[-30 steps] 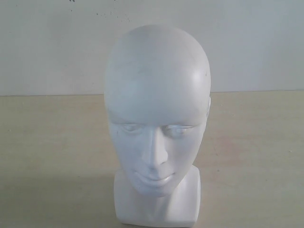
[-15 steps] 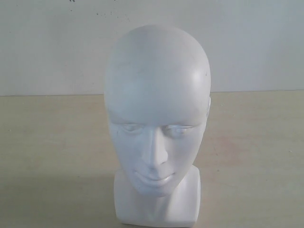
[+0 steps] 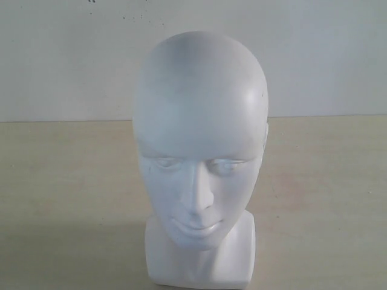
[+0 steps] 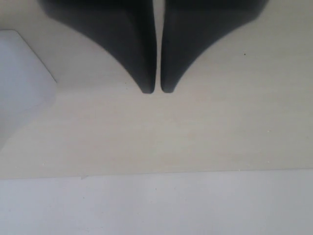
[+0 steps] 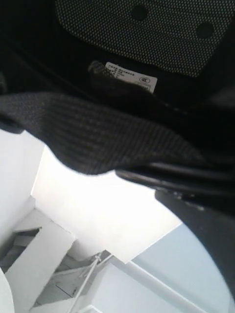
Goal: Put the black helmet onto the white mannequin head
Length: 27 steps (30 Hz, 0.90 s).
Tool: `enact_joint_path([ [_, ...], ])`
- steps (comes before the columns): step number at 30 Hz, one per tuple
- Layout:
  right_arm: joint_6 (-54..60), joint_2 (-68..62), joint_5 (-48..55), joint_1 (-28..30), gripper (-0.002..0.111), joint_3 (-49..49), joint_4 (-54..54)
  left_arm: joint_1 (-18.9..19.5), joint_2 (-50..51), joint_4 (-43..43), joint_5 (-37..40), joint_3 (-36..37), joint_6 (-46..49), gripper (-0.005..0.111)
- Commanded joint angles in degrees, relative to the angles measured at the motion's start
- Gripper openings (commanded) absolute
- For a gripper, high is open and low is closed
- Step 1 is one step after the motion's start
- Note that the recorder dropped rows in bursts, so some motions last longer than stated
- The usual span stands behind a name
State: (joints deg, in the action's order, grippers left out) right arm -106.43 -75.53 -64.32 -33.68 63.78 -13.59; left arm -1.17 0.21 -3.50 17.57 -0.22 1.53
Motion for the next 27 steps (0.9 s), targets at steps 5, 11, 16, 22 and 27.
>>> enact_joint_path([
  [5, -1.58, 0.67, -5.64, -0.06, 0.000, -0.40, 2.30, 0.02, -0.21, -0.09, -0.58, 0.22, 0.09, 0.004],
  [11, -1.58, -2.14, -5.64, -0.14, 0.000, -0.40, -1.86, 0.02, -0.21, -0.09, -0.58, 0.22, 0.09, 0.004],
  [16, -1.47, -3.21, -5.64, -0.14, 0.000, -0.40, -2.13, 0.02, -0.21, -0.09, -0.58, 0.22, 0.09, 0.004],
  [22, -1.37, -3.21, -5.64, -0.14, 0.000, -0.40, -3.80, 0.02, -0.21, -0.09, -0.58, 0.22, 0.09, 0.004],
  [27, -0.54, -3.21, -5.64, -0.14, 0.000, -0.40, -5.11, 0.02, -0.21, -0.09, -0.58, 0.22, 0.09, 0.004],
])
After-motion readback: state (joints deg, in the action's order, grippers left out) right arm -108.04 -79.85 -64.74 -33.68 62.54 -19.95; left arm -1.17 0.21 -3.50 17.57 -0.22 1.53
